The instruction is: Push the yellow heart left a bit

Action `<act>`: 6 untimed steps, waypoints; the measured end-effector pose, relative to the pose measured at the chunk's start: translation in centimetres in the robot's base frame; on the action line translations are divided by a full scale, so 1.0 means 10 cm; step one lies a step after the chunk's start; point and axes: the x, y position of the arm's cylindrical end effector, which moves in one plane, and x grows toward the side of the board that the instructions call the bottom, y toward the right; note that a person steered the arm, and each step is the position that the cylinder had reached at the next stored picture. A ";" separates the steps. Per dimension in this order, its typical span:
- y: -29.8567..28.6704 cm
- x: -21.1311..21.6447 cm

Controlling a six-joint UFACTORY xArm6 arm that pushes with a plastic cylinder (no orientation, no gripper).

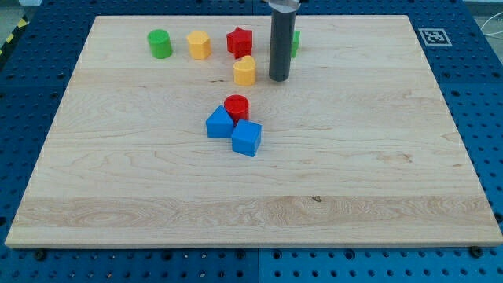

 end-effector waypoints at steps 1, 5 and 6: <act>0.04 -0.03; -0.44 -0.03; -0.42 0.18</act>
